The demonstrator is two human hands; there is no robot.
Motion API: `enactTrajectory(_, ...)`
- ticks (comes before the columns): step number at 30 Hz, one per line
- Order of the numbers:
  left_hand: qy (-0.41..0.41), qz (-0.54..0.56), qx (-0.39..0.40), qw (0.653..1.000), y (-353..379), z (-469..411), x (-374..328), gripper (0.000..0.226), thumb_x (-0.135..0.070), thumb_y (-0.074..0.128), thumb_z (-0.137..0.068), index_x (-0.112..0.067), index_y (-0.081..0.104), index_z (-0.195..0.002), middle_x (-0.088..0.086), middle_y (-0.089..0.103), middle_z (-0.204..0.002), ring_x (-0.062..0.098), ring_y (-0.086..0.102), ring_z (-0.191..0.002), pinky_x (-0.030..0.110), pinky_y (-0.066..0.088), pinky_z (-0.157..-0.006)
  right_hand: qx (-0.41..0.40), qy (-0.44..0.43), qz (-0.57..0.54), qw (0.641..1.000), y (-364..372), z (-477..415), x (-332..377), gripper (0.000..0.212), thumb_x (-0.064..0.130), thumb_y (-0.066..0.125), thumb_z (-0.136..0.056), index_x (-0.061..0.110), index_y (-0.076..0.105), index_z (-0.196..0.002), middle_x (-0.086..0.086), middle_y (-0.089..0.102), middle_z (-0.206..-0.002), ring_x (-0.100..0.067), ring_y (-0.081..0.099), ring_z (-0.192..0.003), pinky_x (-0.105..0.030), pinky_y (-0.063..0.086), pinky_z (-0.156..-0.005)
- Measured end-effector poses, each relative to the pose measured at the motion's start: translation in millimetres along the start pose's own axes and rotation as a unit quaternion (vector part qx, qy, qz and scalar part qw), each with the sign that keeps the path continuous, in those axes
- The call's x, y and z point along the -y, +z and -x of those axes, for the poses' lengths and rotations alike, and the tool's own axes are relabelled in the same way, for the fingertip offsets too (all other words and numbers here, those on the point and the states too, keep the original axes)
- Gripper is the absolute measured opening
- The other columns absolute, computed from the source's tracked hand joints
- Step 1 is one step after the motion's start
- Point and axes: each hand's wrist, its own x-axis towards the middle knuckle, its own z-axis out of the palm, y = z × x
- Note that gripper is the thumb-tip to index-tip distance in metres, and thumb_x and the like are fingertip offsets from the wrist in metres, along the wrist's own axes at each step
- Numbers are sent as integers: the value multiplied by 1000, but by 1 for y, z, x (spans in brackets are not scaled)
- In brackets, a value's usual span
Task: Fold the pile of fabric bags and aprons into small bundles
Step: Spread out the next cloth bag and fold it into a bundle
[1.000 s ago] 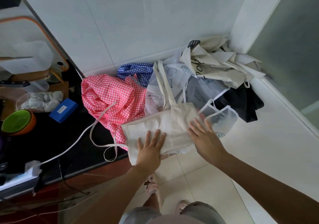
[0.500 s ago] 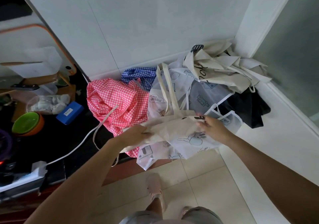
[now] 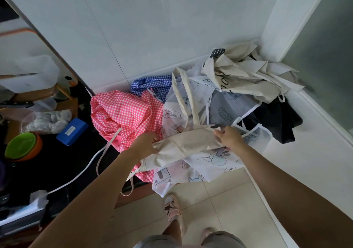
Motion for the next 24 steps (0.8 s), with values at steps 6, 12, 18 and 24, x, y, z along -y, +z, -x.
enactTrajectory(6, 29, -56, 160, 985, -15, 0, -16, 63, -13, 72, -81, -11, 45, -139, 7, 50, -140, 22, 46, -127, 30, 33, -106, 167, 38, -110, 979, -32, 4, 16, 68, 48, 82, -64, 7, 63, -115, -10, 68, -97, -21, 64, -84, -34, 53, -80)
enactTrajectory(12, 13, 293, 315, 903, -30, 10, -41, 84, -50, 70, -77, -16, 34, -145, -4, 43, -143, 18, 37, -135, 29, 28, -112, 200, -114, -154, 961, -73, 30, 38, 28, 31, 79, -75, 19, 73, -100, -1, 74, -98, -20, 69, -96, -35, 51, -88)
enactTrajectory(18, 37, 407, 329, 851, -10, 9, -86, 50, -36, 64, -88, -8, 54, -129, 7, 65, -123, 24, 62, -113, 38, 47, -101, 153, -84, -187, 967, -96, 42, 57, 20, 24, 76, -78, 13, 74, -95, -9, 74, -98, -24, 69, -92, -33, 52, -84)
enactTrajectory(24, 16, 552, 214, 806, 0, 7, -111, 37, -24, 62, -90, 0, 62, -118, 15, 68, -114, 28, 67, -101, 36, 54, -87, 181, -22, -560, 808, -101, 65, 46, 49, 50, 56, -79, 11, 63, -107, -9, 73, -93, -22, 70, -87, -38, 55, -79)
